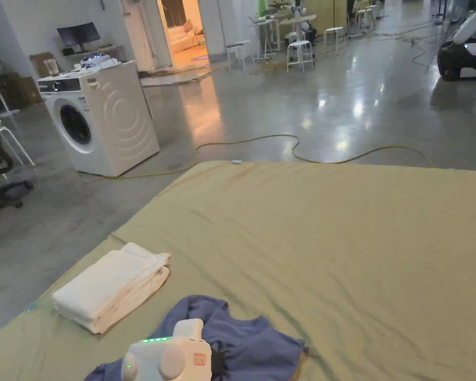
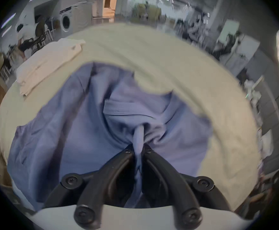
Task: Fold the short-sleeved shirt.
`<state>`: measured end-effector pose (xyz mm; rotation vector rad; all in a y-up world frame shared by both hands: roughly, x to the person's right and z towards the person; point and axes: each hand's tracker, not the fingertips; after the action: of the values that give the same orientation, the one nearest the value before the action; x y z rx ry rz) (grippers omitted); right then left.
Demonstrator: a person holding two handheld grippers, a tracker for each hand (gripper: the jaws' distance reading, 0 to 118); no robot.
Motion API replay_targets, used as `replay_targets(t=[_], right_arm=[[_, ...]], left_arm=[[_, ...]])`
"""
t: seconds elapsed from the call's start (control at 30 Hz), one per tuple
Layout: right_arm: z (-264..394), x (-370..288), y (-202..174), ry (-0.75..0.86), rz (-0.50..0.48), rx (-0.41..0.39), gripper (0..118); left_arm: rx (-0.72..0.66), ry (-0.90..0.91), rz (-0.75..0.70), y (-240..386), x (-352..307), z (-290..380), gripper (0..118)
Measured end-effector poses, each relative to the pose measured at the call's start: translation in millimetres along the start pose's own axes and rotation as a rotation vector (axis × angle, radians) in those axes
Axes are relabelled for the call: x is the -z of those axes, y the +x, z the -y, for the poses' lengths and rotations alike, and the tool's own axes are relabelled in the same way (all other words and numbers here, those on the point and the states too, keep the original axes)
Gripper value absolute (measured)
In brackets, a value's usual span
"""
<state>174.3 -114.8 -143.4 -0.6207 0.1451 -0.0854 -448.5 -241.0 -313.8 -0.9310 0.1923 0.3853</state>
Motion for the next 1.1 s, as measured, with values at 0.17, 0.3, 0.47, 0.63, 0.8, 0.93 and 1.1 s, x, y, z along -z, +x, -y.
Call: replay_targets(t=[0.17,0.3,0.47,0.63,0.8,0.93,1.1], right_arm=[[5.5,-8.2,17.2,0.016,-0.008,0.085,0],[12.5,-25.0,32.0,0.031,-0.010,0.165,0],[17.9,-53.8,45.5,0.089,0.083,0.181,0],[29.3,-75.9,61.2,0.123,0.128,0.245,0],[38.0,-93.4,65.3,0.110,0.240,0.154,0],[73.3,-110.2,92.6,0.112,0.230,0.139,0],[61.6,-106.1,83.7,0.158,0.160,0.111,0]], left_arm=[[0.073,0.132,0.141,51.0,-58.4,-36.2,7],[0.146,0.212,0.335,142.9,-77.5,-49.9,7],[0.327,0.143,0.549,306.3,-53.9,-20.2,7],[0.510,-0.107,0.734,445.3,-17.7,112.1,7],[0.624,-0.331,0.890,504.3,-21.8,239.6,7],[0.691,-0.348,0.840,514.3,-19.5,286.7,33],[0.552,-0.232,0.874,473.8,-44.4,237.8,94]])
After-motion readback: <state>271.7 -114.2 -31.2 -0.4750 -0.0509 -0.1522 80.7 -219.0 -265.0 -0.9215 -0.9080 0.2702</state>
